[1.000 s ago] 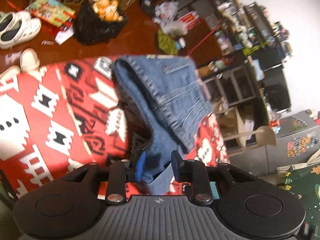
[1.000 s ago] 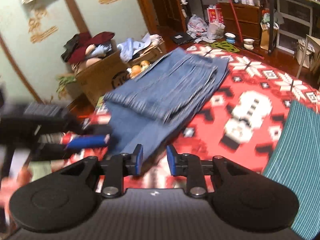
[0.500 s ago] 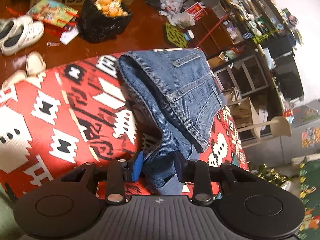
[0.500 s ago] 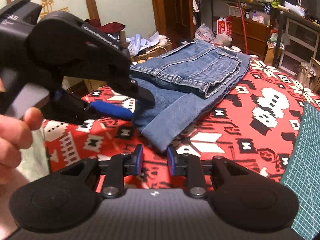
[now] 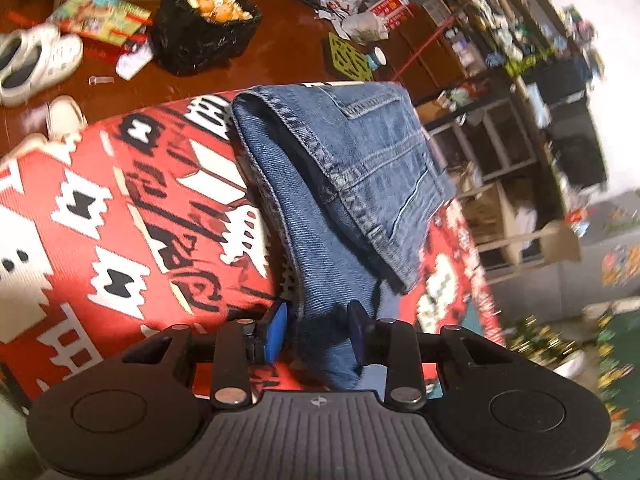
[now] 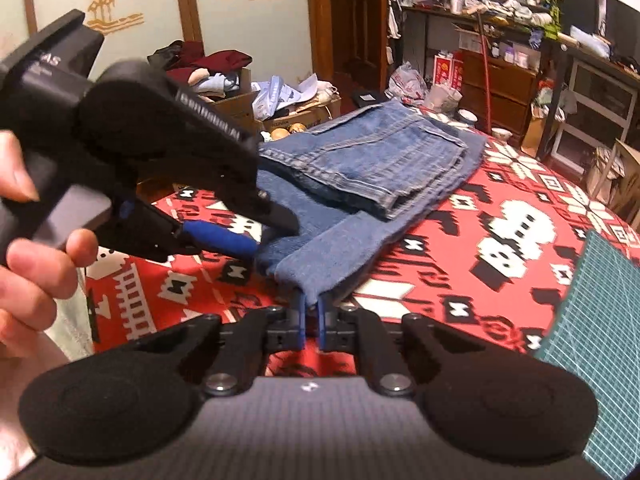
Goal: Fold clothes
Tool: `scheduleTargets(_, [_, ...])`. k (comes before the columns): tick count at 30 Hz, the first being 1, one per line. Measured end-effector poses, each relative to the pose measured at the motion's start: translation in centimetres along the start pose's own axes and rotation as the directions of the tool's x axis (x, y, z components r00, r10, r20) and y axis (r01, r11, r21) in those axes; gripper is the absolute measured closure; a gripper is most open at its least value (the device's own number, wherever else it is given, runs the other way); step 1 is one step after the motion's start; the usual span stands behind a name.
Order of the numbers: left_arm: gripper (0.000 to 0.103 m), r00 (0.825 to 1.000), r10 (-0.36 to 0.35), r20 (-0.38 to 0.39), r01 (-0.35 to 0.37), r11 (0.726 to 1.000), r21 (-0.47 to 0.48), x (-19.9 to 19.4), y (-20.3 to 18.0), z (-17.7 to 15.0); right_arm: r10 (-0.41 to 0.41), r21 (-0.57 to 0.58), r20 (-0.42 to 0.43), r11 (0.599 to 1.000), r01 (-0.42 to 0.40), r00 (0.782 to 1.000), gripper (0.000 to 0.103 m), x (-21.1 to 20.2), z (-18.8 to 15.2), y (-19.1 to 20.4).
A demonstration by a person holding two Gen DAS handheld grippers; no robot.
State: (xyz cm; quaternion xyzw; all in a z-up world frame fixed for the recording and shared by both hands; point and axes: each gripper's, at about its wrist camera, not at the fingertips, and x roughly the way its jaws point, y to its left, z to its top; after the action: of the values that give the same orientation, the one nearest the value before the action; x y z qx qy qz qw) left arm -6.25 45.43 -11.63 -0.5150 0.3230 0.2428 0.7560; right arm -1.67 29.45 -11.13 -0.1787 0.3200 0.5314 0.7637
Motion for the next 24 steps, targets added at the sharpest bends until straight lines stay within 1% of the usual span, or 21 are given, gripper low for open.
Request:
scheduleTargets(1, [0.076, 1.000, 0.023, -0.007, -0.023, 1.000, 0.021, 0.2, -0.3, -0.1, 0.003, 0.011, -0.009, 1.000, -0.003, 1.000, 0.097, 0.1, -0.2, -0.1])
scheduleTargets(3, [0.084, 0.998, 0.065, -0.019, -0.064, 0.996, 0.060, 0.5, -0.7, -0.2, 0.010, 0.020, -0.030, 1.000, -0.009, 0.999, 0.097, 0.6, -0.5, 0.0])
scheduleTargets(6, [0.088, 0.996, 0.077, -0.044, -0.074, 0.995, 0.069, 0.6, -0.5, 0.0, 0.015, 0.028, -0.046, 1.000, -0.014, 0.999, 0.097, 0.7, -0.9, 0.1])
scheduleTargets(8, [0.090, 0.994, 0.086, -0.068, -0.081, 0.994, 0.076, 0.2, -0.4, 0.3, 0.029, 0.050, -0.056, 0.998, -0.026, 0.998, 0.103, 0.7, -0.8, -0.5])
scheduleTargets(10, [0.091, 0.992, 0.091, -0.088, -0.083, 0.993, 0.083, -0.3, -0.3, 0.7, 0.035, 0.061, -0.061, 0.998, -0.031, 0.997, 0.103, -0.1, -1.0, -0.7])
scheduleTargets(11, [0.091, 0.993, 0.078, -0.089, -0.071, 0.995, 0.073, -0.8, 0.0, 0.8, 0.035, 0.068, -0.056, 0.997, -0.031, 0.998, 0.103, -0.4, -1.1, -0.9])
scheduleTargets(13, [0.094, 0.995, 0.051, -0.091, -0.047, 0.998, 0.052, -1.7, 0.7, 1.2, 0.039, 0.100, -0.029, 0.994, -0.036, 0.999, 0.103, -1.5, -0.8, -1.6])
scheduleTargets(15, [0.094, 0.996, 0.018, -0.085, -0.015, 0.999, 0.037, -2.6, 1.2, 1.5, 0.037, 0.137, 0.008, 0.990, -0.038, 0.999, 0.103, -1.9, 0.1, -2.1])
scheduleTargets(17, [0.094, 0.997, -0.050, -0.053, 0.053, 0.997, 0.049, -3.3, 0.9, 1.8, 0.031, 0.165, 0.034, 0.986, -0.036, 0.999, 0.101, -1.8, 1.3, -2.5])
scheduleTargets(19, [0.094, 0.993, -0.102, -0.054, 0.107, 0.990, 0.092, -3.0, 0.2, 2.3, 0.024, 0.192, 0.058, 0.981, -0.034, 0.998, 0.094, -1.6, 2.5, -2.8])
scheduleTargets(22, [0.094, 0.988, -0.120, -0.095, 0.134, 0.979, 0.155, -1.1, -0.9, 2.8, 0.020, 0.215, 0.019, 0.976, -0.024, 1.000, 0.094, 1.1, 3.8, -2.9])
scheduleTargets(24, [0.095, 0.986, -0.085, -0.146, 0.111, 0.977, 0.184, 0.6, -1.1, 2.8, 0.012, 0.223, -0.003, 0.975, -0.011, 1.000, 0.094, 2.8, 4.2, -2.8])
